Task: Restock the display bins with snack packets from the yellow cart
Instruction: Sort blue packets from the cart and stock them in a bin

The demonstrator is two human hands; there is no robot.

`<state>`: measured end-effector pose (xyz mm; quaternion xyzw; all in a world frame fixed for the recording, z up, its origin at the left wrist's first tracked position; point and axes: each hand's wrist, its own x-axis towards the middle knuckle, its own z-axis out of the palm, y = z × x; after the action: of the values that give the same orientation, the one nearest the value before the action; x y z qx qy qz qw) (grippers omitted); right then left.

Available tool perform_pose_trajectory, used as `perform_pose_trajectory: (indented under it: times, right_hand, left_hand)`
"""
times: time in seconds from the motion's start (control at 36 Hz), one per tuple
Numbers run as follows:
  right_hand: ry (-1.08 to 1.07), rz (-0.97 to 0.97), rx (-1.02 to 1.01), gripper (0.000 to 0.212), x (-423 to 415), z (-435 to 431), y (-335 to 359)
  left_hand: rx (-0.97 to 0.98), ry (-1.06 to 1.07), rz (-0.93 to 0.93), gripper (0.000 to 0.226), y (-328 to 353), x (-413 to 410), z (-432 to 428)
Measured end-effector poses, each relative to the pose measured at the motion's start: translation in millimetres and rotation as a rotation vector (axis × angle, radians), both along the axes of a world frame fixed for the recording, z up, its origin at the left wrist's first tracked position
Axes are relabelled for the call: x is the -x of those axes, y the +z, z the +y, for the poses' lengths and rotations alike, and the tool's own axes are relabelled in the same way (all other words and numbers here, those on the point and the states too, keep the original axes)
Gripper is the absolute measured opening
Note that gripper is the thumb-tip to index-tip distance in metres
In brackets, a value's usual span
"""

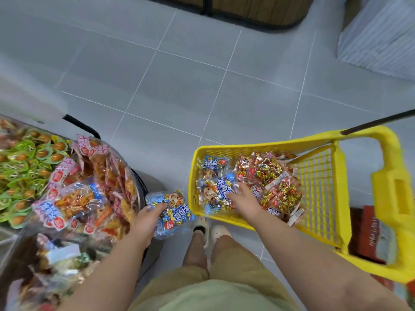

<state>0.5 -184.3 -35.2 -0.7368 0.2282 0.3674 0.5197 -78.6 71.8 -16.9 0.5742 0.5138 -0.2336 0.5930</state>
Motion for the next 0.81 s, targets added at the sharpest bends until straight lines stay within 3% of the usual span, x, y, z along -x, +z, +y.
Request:
perform_pose_trajectory:
  times: [0.08,0.22,0.31,0.47,0.67,0.81]
  right_hand:
    - [0.05,0.018,-0.056,0.061,5.0,-7.1,18.2]
    - [0.185,0.019,-0.094,0.055,8.7,-1.7,51.3]
    - [0.278,0.019,-0.165,0.07,15.5,9.0,60.2]
    - [0.502,-0.087,-0.084,0.082,30.8,40.5,68.8]
    - [0.732,-0.114,-0.066,0.067,62.0,103.9,77.6]
    - [0.97,-0.243,-0.07,0.03,101.7,155.7,90.7]
  left_hand:
    - [-0.037,0.111,-0.021,0.058,10.4,18.6,-9.9]
    - [-0.027,0.25,-0.038,0.029,36.1,52.3,-33.6]
    - [0.009,0.321,-0.06,0.032,45.5,74.1,-43.3]
    - [0.03,0.529,-0.113,0.038,62.1,121.9,-36.2]
    - [-0.003,0.8,-0.184,0.029,75.7,193.4,-11.1]
    - [-0.078,0.914,-0.218,0.048,77.7,257.8,15.4]
